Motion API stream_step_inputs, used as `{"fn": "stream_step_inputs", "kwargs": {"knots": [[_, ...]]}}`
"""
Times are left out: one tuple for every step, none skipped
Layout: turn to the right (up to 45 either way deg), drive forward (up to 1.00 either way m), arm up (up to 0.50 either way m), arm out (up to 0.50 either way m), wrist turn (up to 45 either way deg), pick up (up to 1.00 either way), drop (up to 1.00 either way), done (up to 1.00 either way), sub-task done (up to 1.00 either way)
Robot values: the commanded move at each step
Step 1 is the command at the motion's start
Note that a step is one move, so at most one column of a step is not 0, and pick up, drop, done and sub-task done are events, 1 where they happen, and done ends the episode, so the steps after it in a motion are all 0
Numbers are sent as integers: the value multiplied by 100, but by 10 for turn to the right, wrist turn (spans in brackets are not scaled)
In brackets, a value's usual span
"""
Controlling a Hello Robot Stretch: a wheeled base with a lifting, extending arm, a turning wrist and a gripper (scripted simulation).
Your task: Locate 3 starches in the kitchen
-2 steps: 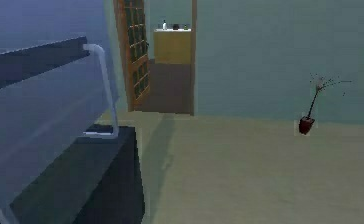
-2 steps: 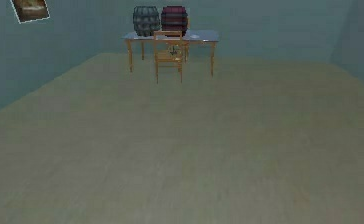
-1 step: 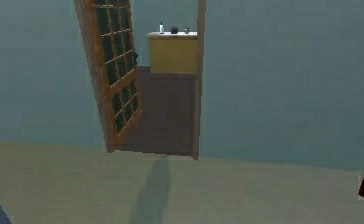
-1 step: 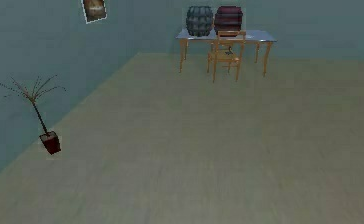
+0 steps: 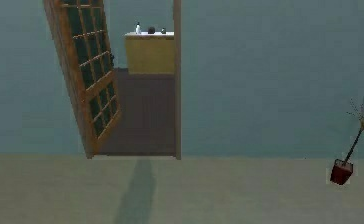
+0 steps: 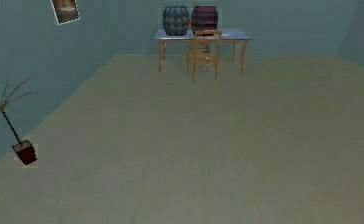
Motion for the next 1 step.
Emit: {"fn": "stream_step_inputs", "kwargs": {"knots": [[0, 25, 0, 0, 0, 0, 0, 0, 0]]}}
